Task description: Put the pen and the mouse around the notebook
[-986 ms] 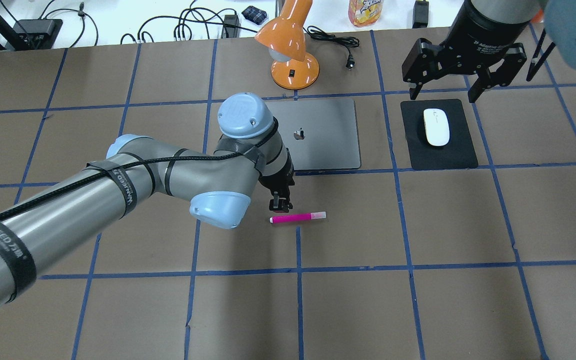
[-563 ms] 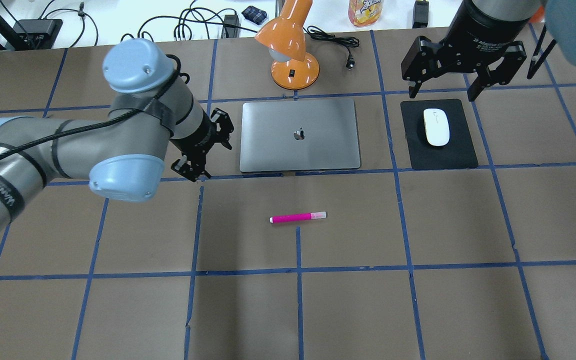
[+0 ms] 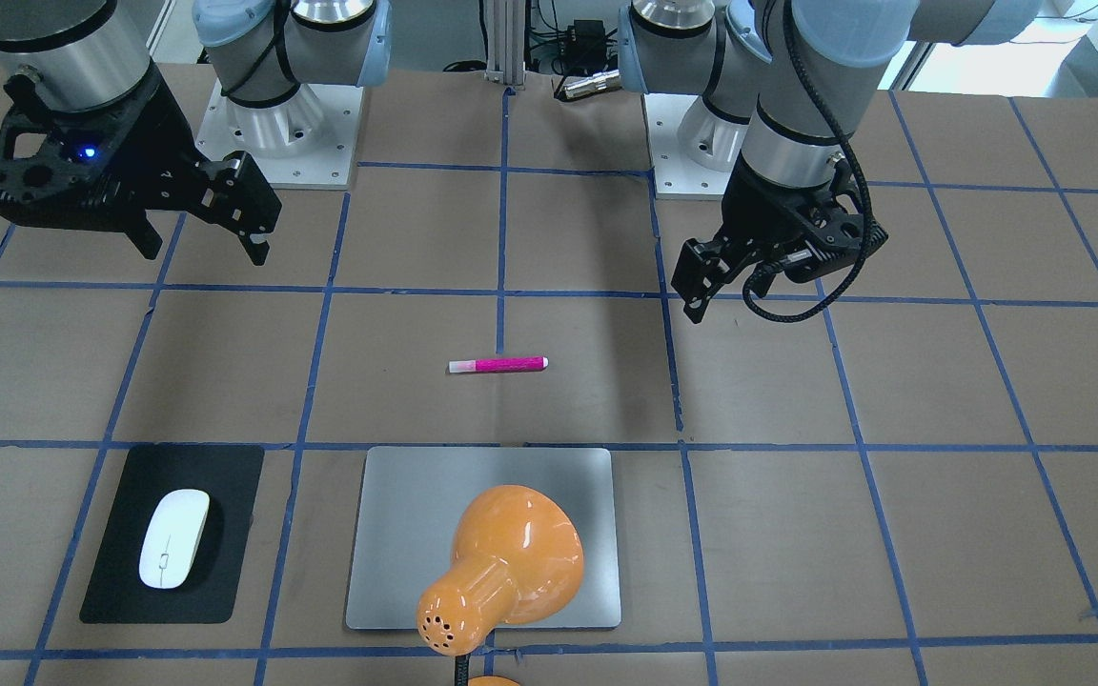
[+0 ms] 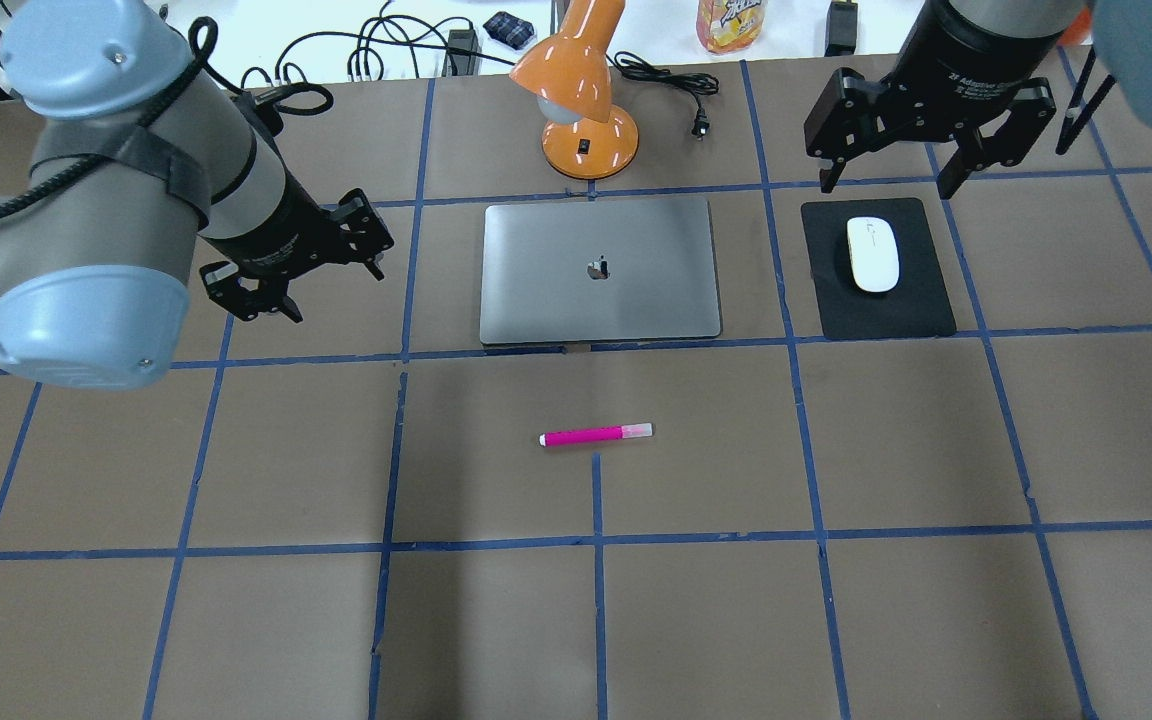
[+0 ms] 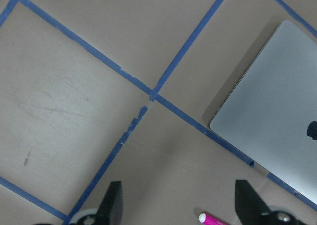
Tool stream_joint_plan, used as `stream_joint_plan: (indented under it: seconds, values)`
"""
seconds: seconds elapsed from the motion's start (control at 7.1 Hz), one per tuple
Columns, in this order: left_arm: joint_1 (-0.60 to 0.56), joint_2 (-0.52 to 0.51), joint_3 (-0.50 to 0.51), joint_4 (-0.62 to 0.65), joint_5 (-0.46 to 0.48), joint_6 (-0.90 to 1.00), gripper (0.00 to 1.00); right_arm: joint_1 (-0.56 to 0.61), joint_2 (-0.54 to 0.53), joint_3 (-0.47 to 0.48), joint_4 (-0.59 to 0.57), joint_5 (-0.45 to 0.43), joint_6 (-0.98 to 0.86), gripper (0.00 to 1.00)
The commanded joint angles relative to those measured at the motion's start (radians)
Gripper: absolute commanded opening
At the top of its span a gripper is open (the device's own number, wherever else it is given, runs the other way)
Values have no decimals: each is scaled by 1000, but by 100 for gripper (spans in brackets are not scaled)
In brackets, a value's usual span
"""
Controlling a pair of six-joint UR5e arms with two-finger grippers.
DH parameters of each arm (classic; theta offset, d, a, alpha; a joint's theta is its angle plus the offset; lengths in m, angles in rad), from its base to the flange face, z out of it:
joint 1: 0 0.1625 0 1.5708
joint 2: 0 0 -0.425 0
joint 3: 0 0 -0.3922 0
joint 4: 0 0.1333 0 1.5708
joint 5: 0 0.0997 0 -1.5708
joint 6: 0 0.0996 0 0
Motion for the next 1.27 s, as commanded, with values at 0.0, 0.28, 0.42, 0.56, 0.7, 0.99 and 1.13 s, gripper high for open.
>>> stream_joint_plan:
  seconds: [0.0,0.28,0.42,0.56,0.7,0.99,1.13]
  values:
    - [11,-3,95,-145,5,185,87,0,0,-2,2,0,0,100]
    - [11,-38,173,-208,27,280,95,0,-2,-2,1,1,0,100]
    - [11,-34,216,-287,41,373,96,0,0,-3,1,1,0,100]
    - [16,-31,250,-335,133,576,100,-2,0,-3,1,1,0,100]
    - [28,-38,279,-375,130,572,100,-2,0,-6,4,0,0,100]
    - [34,-60,304,-375,30,502,100,-3,0,-11,10,0,0,100]
    - [37,-74,306,-368,23,502,100,-5,0,-11,10,0,-1,100]
